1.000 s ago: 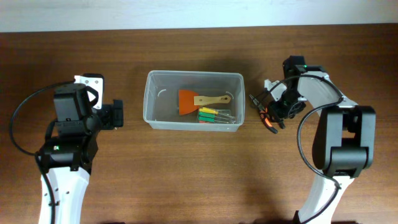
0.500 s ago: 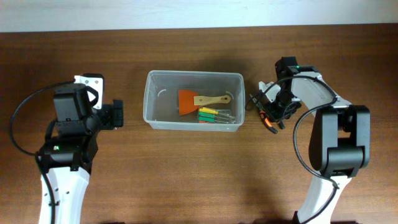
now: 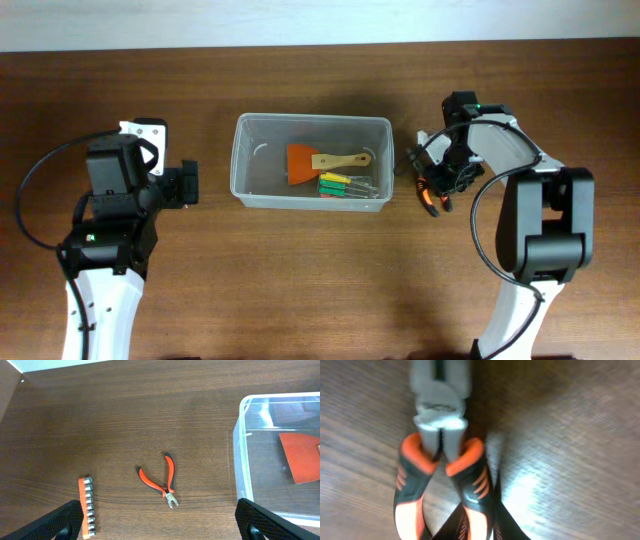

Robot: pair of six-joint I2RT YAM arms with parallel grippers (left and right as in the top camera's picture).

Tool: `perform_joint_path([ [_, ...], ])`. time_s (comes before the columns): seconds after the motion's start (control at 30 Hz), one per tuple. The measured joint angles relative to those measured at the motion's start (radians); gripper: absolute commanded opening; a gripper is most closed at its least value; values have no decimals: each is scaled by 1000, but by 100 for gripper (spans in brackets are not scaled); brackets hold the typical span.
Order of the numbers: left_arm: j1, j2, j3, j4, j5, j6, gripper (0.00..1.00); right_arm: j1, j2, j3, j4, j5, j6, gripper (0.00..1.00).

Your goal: Pack container

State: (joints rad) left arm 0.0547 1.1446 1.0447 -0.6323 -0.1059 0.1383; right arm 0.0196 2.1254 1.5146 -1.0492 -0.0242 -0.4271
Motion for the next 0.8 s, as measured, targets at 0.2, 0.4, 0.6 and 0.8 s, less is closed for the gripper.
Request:
perform_joint_path([
  [0.2, 0, 0, 0, 0, 0, 0, 99, 2, 23, 223, -170, -11, 22, 6],
  [0.4, 0, 0, 0, 0, 0, 0, 99, 10, 24, 592, -367, -17, 38, 4],
  [0.6, 0, 0, 0, 0, 0, 0, 99, 71, 19, 860, -455, -22, 39, 4],
  [0.8, 0, 0, 0, 0, 0, 0, 99, 139, 19, 911, -452, -21, 39, 4],
])
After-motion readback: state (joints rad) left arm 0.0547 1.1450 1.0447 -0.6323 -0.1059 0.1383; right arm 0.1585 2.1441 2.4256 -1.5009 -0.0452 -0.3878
